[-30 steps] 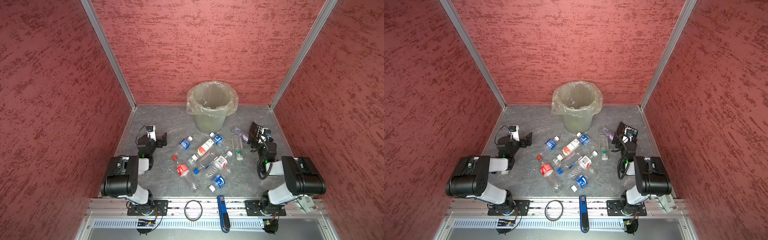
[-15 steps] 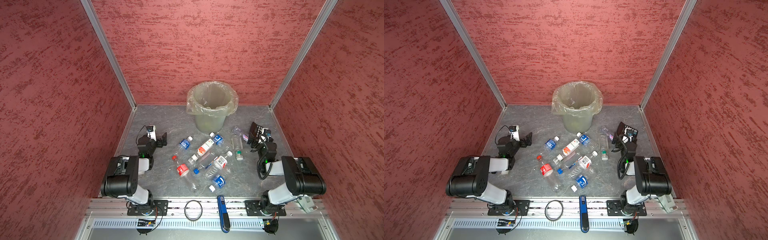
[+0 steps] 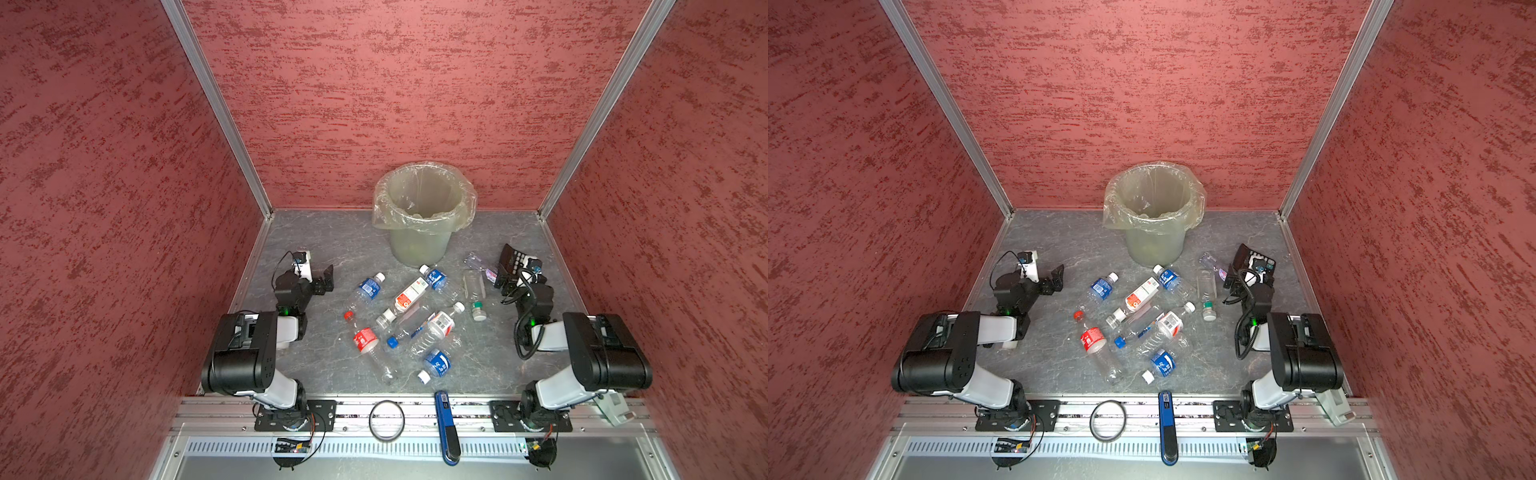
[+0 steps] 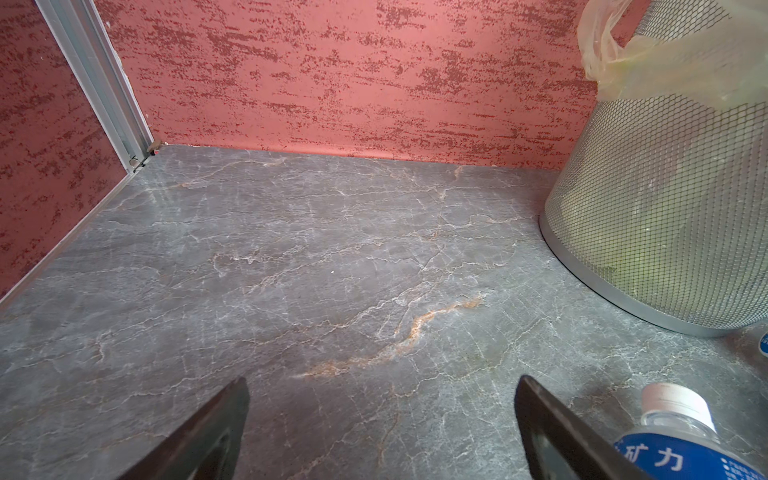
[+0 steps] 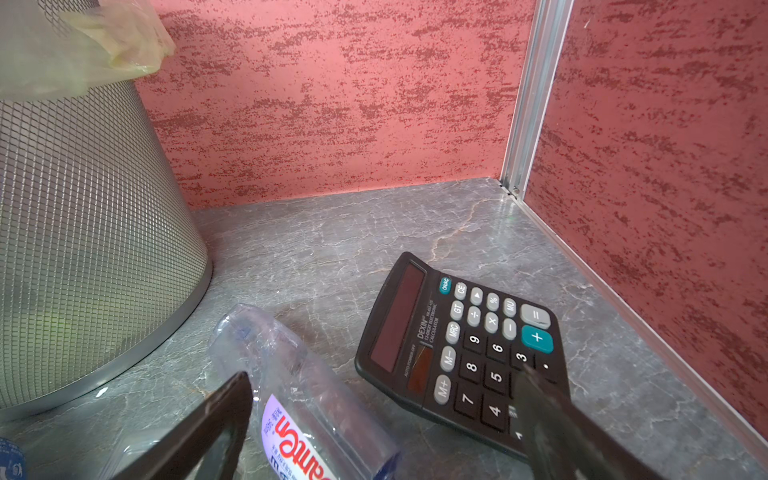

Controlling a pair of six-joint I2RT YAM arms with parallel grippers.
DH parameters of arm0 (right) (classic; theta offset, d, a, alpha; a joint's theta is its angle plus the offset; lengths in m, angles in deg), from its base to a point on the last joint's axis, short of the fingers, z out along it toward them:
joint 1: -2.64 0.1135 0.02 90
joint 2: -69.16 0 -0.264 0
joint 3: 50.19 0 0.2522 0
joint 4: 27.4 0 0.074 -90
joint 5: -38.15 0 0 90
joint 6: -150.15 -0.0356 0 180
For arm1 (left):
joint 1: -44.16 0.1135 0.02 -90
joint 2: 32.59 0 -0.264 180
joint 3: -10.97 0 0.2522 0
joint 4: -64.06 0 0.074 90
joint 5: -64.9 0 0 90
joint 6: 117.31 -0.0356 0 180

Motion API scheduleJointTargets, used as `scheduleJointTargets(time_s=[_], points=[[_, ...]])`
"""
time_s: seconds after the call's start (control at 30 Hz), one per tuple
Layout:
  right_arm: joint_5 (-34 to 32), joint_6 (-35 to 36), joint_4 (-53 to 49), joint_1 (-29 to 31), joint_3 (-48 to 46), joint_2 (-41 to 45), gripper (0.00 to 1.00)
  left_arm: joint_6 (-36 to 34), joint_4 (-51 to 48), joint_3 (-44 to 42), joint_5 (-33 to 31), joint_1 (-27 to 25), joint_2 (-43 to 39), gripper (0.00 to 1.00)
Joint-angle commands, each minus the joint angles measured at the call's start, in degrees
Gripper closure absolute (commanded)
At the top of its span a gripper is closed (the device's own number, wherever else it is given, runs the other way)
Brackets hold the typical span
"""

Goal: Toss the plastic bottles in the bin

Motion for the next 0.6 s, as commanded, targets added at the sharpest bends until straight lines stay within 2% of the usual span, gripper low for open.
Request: scheduleJointTargets(time_s=[0.0, 0.13, 0.2, 0.23, 0.27, 0.4, 0.47, 0.57], points=[[-0.15, -0.24, 1.19, -0.09, 0.07, -0.13, 0.01, 0.01, 0.72, 0.03, 0.73, 0.31, 0.33, 0.01], [-0.22, -0.24, 1.47, -0.06, -0.08, -0.01, 0.01, 0.04, 0.72, 0.04, 0.35, 0.28, 0.37, 0.01], [-1.30, -0.26, 1.40, 0.10, -0.10, 0.20, 0.01, 0.49, -0.89, 0.34, -3.45, -0.33, -0.89, 0.01], [-3.86, -0.87, -0.24, 0.37, 0.29, 1.34, 0.01, 0.91, -2.93, 0.64, -6.75, -1.01, -2.73, 0.01], [-5.63, -1.37, -3.59, 0.48, 1.09, 3.52, 0.01, 1.21, -5.29, 1.05, -9.01, -1.50, -4.98, 0.01], [-11.74, -3.04, -17.23, 0.81, 5.30, 12.30, 0.01, 6.25, -25.31, 6.92, -18.17, -3.44, -12.58, 0.01], [-17.96, -8.50, -25.81, 0.83, 8.24, 16.26, 0.01, 9.92, -31.80, 9.04, -22.07, -4.92, -15.38, 0.01], [-24.87, -18.13, -44.48, 1.00, 16.00, 19.74, 0.01, 13.42, -38.95, 11.51, -26.21, -7.08, -20.14, 0.01]])
